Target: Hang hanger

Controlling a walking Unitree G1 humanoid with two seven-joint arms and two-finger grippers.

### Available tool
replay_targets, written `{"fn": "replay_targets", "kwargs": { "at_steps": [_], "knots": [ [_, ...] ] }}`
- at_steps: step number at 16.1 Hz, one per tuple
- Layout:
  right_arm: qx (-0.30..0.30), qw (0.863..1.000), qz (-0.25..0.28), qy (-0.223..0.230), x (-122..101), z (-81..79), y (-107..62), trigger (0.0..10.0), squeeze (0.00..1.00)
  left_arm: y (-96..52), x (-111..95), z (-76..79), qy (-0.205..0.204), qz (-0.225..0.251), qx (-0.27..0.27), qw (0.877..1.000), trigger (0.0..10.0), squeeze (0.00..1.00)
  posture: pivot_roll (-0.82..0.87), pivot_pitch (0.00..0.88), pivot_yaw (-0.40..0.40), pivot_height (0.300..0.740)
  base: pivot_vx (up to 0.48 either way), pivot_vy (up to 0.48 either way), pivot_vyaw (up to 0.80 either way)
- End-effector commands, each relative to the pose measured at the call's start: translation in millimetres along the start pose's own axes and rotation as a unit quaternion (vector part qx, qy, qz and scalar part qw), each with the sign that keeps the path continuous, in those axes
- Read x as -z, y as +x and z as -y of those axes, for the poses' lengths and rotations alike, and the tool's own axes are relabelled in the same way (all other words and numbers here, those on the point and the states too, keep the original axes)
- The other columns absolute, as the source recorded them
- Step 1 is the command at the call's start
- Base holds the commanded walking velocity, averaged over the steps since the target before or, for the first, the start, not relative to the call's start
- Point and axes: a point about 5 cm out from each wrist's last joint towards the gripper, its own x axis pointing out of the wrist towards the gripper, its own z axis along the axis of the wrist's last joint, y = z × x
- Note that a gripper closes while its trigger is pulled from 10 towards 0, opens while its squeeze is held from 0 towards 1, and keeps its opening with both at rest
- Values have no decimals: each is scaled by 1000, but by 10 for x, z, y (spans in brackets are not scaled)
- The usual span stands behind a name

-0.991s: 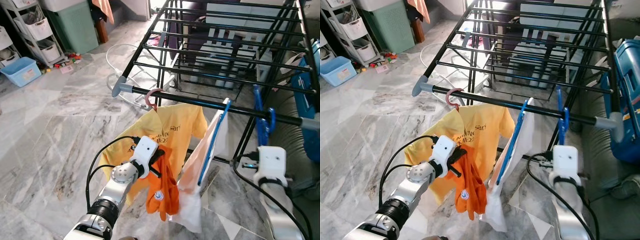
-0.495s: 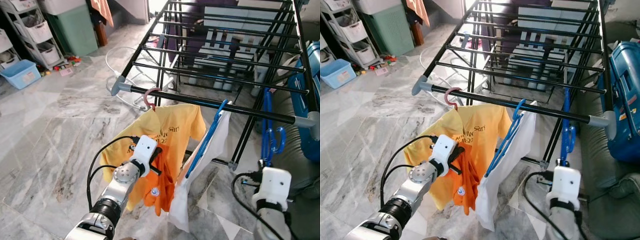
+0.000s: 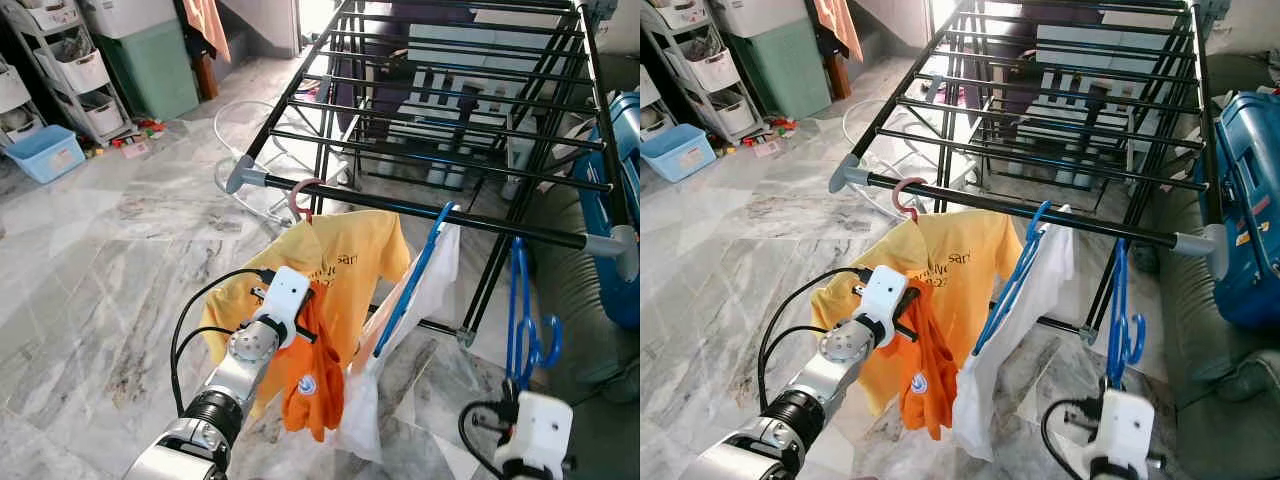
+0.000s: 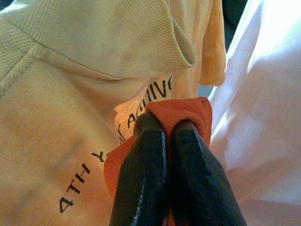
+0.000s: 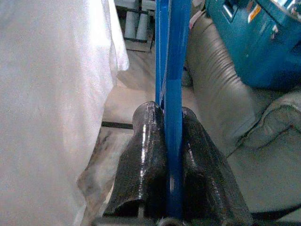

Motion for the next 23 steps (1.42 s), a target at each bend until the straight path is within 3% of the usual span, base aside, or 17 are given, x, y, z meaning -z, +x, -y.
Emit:
{"fn": "replay_targets", "kwargs": {
  "at_steps": [1, 7, 12, 20, 23],
  "knots": [
    [-8, 1000, 5, 10, -7, -40, -19, 10000, 0, -18, 28, -45, 6, -2, -10, 1000, 10000, 0, -7, 0, 9, 740, 0, 0, 0],
    [-24, 1000, 14, 10, -56, -23, 48, 10000, 0, -119, 247, -97, 14, -36, -35, 999, 10000, 0, -3, 0, -28, 740, -142, 0, 0],
    [-35, 999, 21, 11, -124, -37, 159, 10000, 0, -109, 231, -88, 10, -30, -48, 998, 10000, 0, 14, 0, -40, 740, -338, 0, 0],
    [-35, 999, 21, 19, -122, -62, 156, 10000, 0, -94, 213, -80, 16, -30, -44, 998, 10000, 0, -1, 0, -24, 740, -309, 0, 0],
    [-33, 999, 22, 19, -128, -57, 166, 10000, 0, -84, 200, -80, 19, -29, -42, 999, 10000, 0, -3, 0, -22, 740, 0, 0, 0]
  ]
}}
